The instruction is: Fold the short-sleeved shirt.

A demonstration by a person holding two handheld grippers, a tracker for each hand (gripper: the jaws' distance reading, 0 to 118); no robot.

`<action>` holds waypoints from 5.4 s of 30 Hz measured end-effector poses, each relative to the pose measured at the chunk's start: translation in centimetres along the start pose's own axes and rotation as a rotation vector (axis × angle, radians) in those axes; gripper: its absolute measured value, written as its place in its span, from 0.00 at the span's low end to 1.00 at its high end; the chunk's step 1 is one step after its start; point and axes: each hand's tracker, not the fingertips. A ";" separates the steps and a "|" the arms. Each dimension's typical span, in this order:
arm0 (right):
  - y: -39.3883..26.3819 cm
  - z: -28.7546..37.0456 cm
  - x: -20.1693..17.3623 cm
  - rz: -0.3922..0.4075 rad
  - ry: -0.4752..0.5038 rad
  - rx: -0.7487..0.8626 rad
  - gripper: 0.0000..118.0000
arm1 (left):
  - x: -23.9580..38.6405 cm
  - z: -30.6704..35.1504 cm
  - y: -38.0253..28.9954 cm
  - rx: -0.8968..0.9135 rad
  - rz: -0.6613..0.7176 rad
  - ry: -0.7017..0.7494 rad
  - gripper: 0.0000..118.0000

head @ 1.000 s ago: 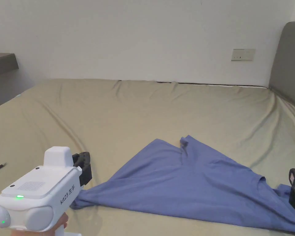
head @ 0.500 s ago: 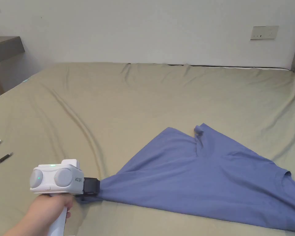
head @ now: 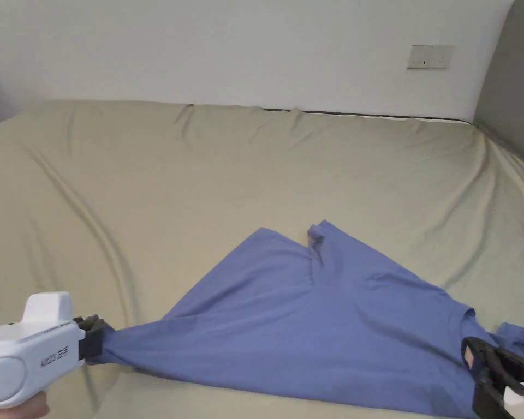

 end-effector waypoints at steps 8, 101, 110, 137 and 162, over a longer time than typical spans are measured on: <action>5.6 -22.5 3.5 -0.027 0.079 -0.261 0.79 | 1.6 3.7 2.4 0.095 0.033 -0.089 0.00; 36.6 -32.5 14.2 0.103 -0.294 0.331 0.03 | 9.5 -13.0 41.6 0.459 -0.189 0.207 0.00; 23.6 -32.7 14.2 0.061 -0.224 0.146 0.03 | 8.5 -15.5 30.8 0.306 -0.173 0.125 0.00; 0.1 -0.6 7.1 0.060 -0.166 -0.071 0.03 | 4.3 5.7 -0.3 0.106 -0.161 -0.026 0.00; -3.6 3.2 10.8 -0.108 -0.228 -0.115 0.97 | 3.8 10.4 -1.6 0.096 -0.105 -0.011 0.96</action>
